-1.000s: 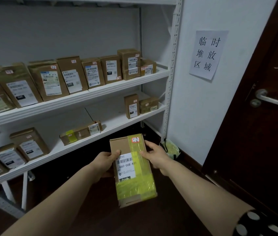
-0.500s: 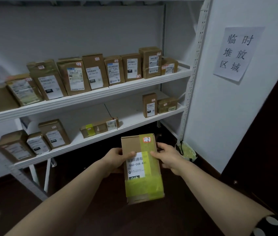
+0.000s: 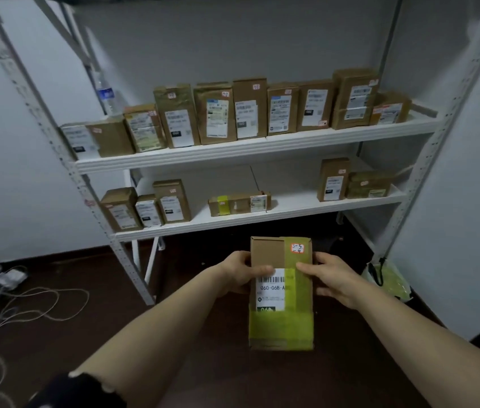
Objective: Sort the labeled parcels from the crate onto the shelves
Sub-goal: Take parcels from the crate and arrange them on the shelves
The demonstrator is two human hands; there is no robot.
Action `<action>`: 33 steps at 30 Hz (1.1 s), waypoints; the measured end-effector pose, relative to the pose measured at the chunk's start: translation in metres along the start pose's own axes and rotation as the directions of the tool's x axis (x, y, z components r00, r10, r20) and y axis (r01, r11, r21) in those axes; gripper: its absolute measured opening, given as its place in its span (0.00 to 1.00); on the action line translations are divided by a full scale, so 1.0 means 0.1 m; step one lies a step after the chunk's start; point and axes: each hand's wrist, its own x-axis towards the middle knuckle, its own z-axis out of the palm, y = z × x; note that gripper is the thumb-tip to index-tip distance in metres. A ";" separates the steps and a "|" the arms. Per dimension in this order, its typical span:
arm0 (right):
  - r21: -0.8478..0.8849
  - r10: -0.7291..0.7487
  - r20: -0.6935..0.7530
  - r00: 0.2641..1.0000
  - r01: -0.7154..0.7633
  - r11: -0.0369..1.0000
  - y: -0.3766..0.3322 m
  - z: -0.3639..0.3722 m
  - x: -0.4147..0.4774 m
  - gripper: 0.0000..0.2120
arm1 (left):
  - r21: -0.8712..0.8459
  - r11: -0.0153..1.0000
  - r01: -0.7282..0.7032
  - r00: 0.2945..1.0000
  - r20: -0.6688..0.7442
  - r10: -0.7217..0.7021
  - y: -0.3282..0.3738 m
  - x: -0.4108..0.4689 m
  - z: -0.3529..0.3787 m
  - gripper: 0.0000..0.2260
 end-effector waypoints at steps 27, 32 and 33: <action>-0.327 -0.080 0.167 0.983 0.132 0.936 -0.74 1.63 2.43 0.27 | 0.673 0.733 -0.100 0.990 -0.007 0.141 -0.25 1.79 -2.15 0.30; -0.312 -0.089 0.207 0.974 0.152 0.938 -0.92 1.91 2.99 0.27 | 0.793 0.598 -0.116 0.991 0.048 0.127 -0.16 2.32 -2.48 0.27; -0.326 -0.076 0.226 0.971 0.149 0.933 -0.94 1.91 3.09 0.27 | 0.814 0.571 -0.111 0.991 0.047 0.125 -0.16 2.42 -2.53 0.25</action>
